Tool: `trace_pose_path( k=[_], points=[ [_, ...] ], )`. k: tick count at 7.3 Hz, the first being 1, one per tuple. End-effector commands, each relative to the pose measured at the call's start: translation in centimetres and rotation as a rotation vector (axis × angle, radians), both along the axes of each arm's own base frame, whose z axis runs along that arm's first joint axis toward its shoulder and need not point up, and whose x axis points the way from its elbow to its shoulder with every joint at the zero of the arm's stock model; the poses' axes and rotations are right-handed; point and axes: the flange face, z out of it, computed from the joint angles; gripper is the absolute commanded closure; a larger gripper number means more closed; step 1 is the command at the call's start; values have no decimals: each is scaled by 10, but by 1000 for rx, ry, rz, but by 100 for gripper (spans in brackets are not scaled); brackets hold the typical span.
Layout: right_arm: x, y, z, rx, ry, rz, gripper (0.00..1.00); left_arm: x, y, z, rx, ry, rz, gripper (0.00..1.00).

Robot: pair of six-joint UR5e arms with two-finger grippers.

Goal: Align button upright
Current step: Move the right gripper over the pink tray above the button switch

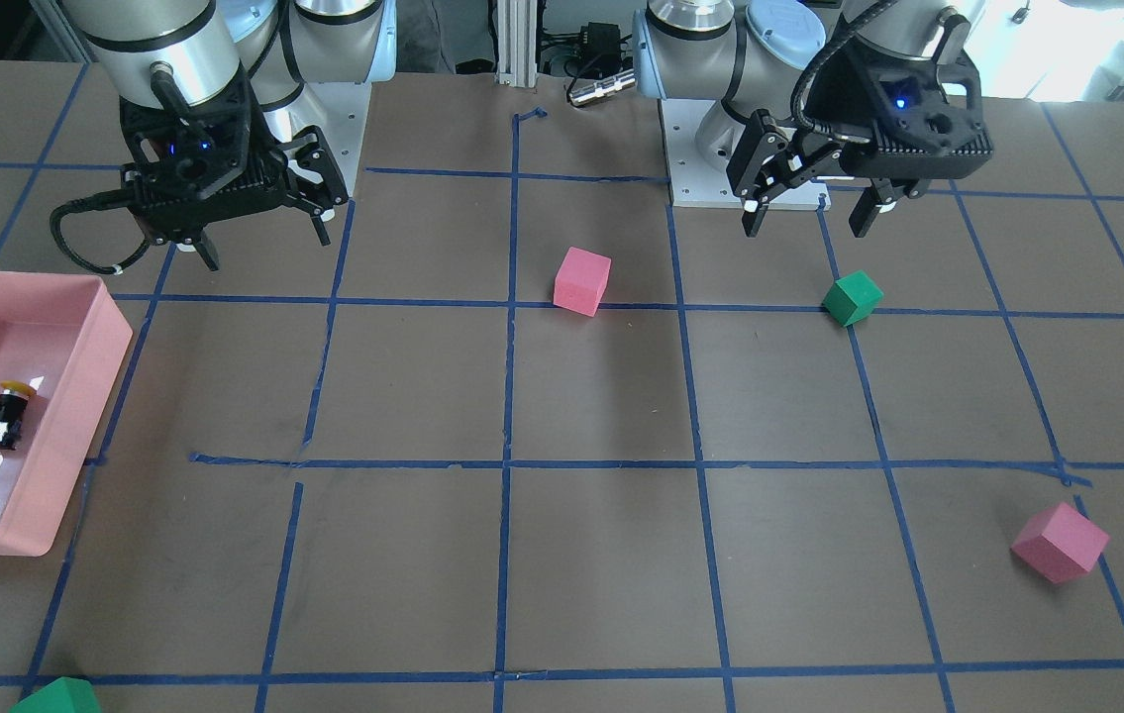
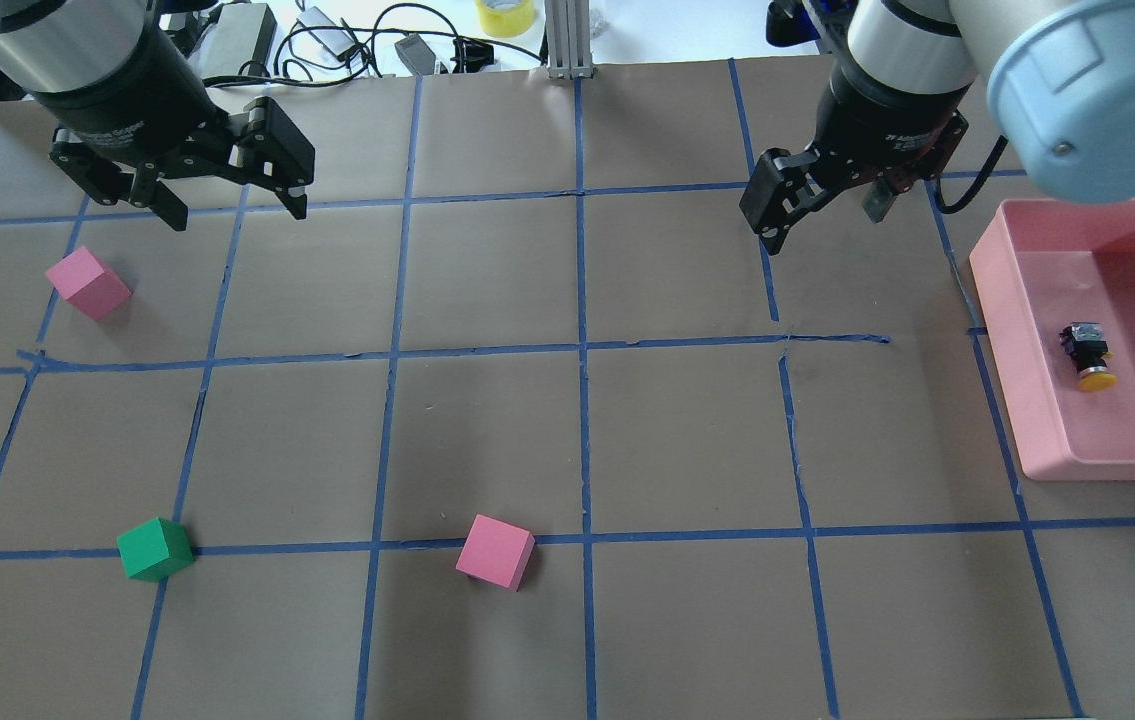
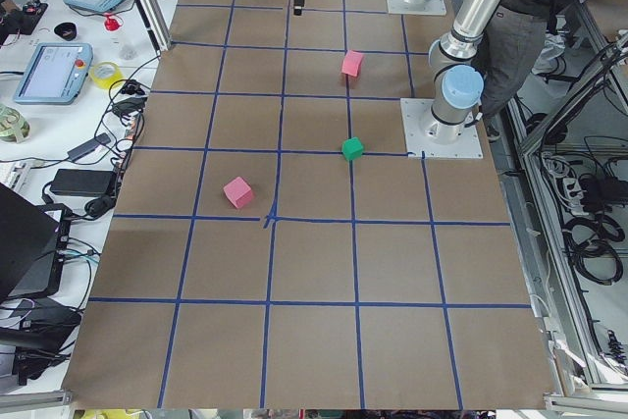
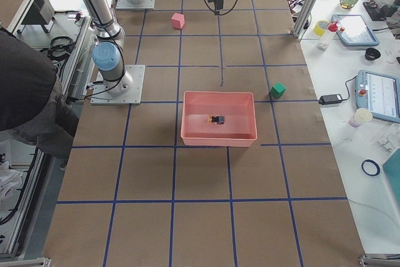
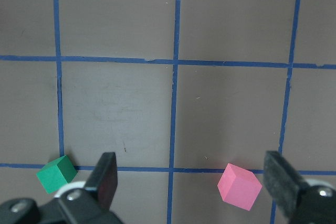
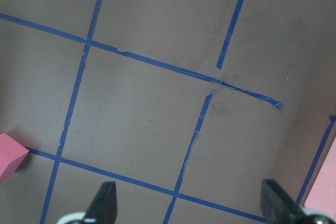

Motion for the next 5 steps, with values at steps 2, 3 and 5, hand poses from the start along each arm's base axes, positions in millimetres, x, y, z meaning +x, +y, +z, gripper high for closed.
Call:
trace_pose_path(
  k=[2,3,5],
  points=[
    [-23,-12,-2,-26,-6,-53,2,-1,3,4,-6,2,-2,0],
    [-66,-25,-5,-22,-8,-144,3,-1,2,1,-1,0,-3,0],
    [-163,-38,-10,-11,7,-298,1,1,1,3,-7,0,-1,0]
  ],
)
